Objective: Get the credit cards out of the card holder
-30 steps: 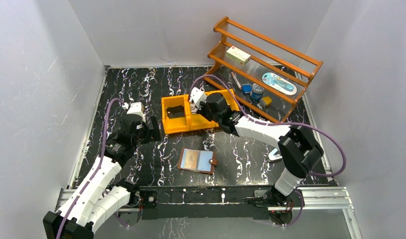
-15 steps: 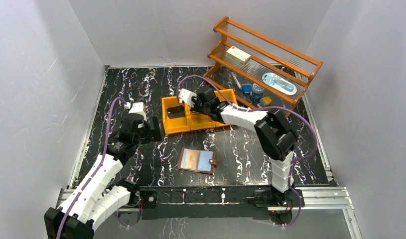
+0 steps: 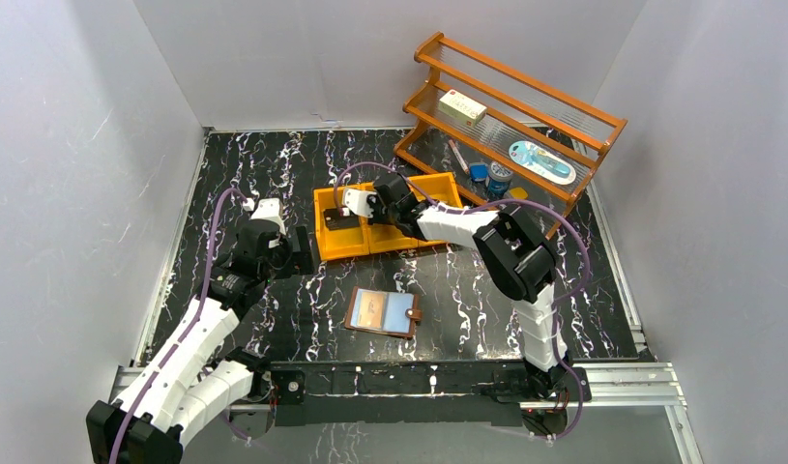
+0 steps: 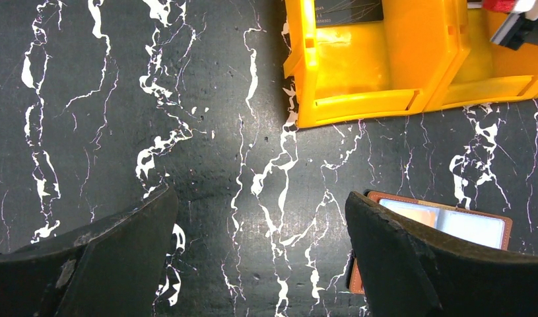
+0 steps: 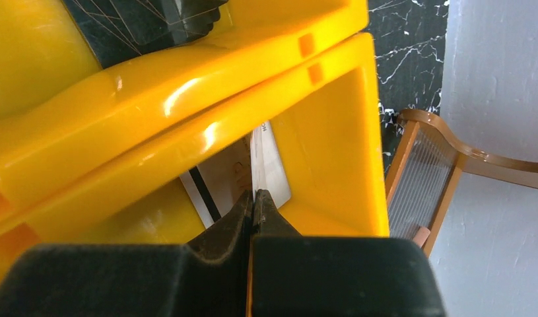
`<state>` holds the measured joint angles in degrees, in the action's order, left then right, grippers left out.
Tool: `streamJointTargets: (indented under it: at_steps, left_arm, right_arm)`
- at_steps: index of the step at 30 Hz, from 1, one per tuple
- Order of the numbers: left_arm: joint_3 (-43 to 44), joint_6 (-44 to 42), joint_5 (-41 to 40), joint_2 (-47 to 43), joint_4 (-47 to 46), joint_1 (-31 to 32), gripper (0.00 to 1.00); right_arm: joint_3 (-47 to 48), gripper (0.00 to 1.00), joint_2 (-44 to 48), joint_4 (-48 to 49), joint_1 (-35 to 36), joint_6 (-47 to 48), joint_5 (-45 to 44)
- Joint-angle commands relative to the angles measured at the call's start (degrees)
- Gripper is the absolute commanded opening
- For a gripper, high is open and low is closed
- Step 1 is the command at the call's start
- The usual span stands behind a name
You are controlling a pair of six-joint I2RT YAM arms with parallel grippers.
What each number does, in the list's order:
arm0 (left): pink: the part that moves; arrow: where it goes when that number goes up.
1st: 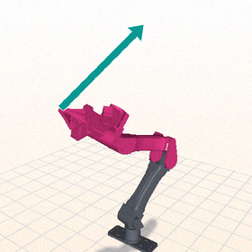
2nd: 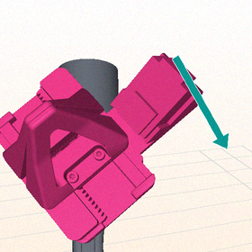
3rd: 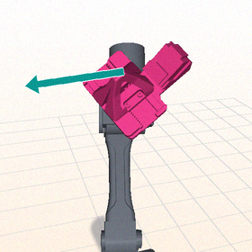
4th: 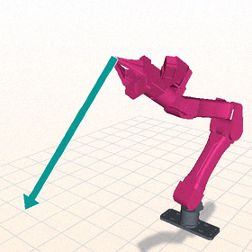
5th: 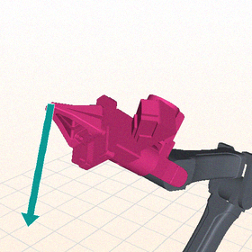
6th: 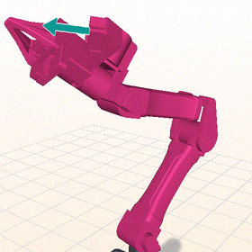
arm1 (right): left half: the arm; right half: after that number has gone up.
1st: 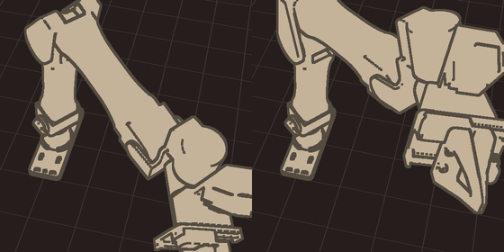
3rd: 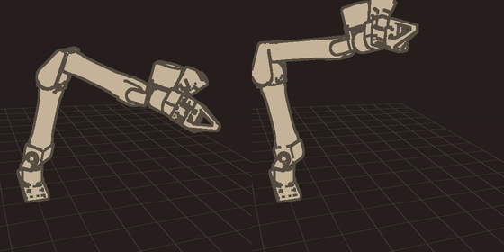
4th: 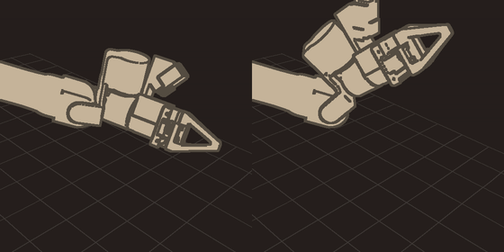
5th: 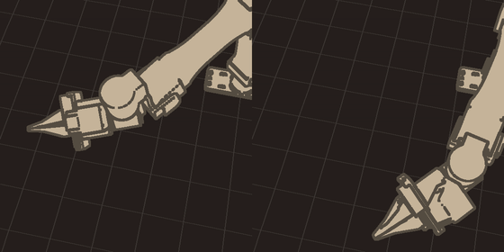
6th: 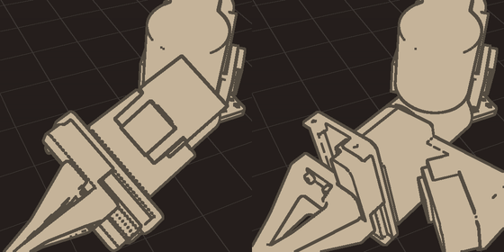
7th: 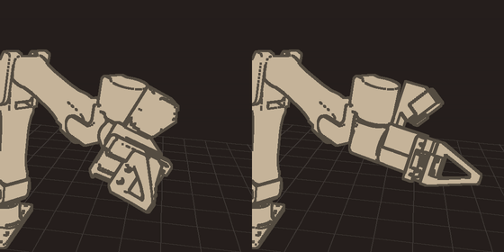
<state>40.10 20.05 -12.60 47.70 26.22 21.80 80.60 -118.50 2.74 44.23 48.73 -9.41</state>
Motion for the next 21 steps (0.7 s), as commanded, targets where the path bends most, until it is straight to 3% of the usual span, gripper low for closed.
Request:
streamJointTargets:
  at_steps: [1, 8, 15, 21]
  left_arm:
    - [0.7, -0.9, 0.2, -0.1, 0.1, -0.4, 0.98]
    - [0.7, -0.8, -0.4, -0.3, 0.2, -0.3, 0.98]
    - [0.6, -0.8, -0.5, 0.4, 0.4, -0.4, 0.98]
    - [1.3, -0.5, -0.8, 2.5, 1.4, -0.3, 0.98]
  right_arm:
    - [2.6, 0.0, -1.6, 3.7, -0.1, 3.0, -1.5]
    - [-0.2, 0.12, -0.5, 5.0, -0.1, 3.8, -1.3]
    - [-1.8, 0.34, 1.0, 5.3, -0.1, 3.3, 0.3]
    - [-2.8, 0.42, 2.0, 6.3, 0.0, 1.6, 0.2]
